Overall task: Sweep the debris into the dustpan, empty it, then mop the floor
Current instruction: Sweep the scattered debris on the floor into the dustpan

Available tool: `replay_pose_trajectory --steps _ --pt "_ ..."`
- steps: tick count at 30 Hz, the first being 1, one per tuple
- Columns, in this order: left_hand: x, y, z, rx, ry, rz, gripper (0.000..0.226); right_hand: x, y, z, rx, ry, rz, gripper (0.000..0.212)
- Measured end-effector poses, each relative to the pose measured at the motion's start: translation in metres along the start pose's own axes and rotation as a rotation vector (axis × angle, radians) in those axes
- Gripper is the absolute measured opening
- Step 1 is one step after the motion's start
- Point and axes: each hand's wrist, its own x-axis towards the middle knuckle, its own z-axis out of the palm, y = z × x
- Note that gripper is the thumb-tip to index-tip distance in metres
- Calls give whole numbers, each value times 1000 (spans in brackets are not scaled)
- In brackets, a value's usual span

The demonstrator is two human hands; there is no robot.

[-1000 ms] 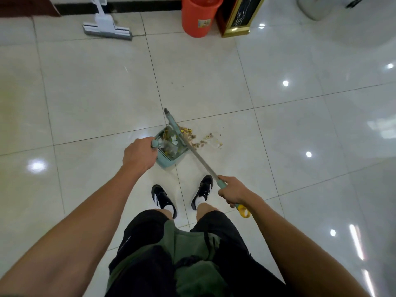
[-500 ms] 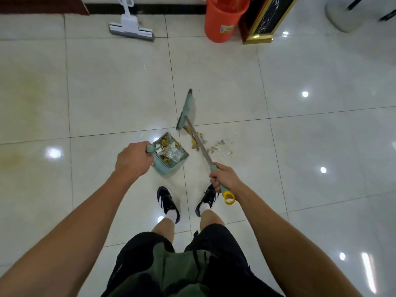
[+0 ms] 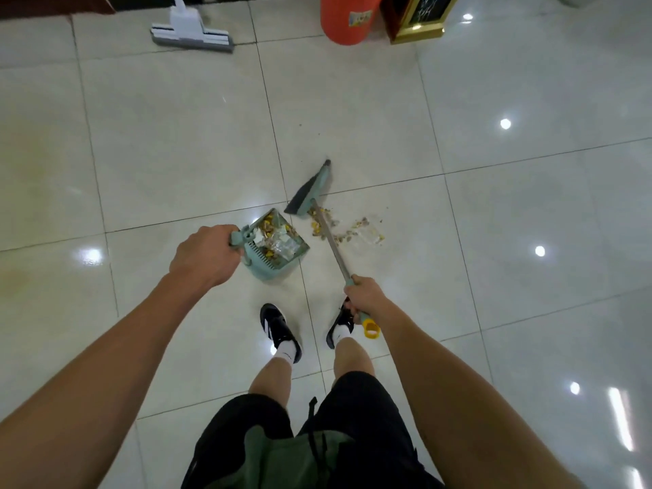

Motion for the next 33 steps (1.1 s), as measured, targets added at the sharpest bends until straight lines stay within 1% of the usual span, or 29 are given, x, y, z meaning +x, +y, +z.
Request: replay_pose_trajectory --steps 4,8,11,14,18,24,27,28,30,32,33 --pt "0 10 -9 62 -19 73 14 -19 39 -6 -49 62 5 47" --pt "-1 25 -14 94 -24 147 7 -36 67 -10 39 61 63 41" --pt "-4 40 -15 145 -44 210 6 -45 76 -16 84 87 59 42" --pt "-7 52 -15 171 -50 251 13 -53 81 -25 146 117 17 43" --pt "-6 57 -15 191 -47 261 14 -63 91 -39 162 198 3 44" --pt "-2 61 -10 229 -41 262 10 -72 118 -56 -78 394 -61 53" --pt "-2 65 -6 243 -38 271 11 -65 121 -70 -36 401 -13 62" --pt "-3 66 -5 246 -42 271 11 -62 118 -75 -59 413 -4 61" --pt "-3 70 -2 256 -51 272 10 -55 113 -83 -137 429 11 48" --pt "-3 73 0 274 -50 283 10 -49 108 -86 -208 411 32 35" --pt "-2 74 2 283 -47 289 10 -45 107 -85 -247 391 36 33"
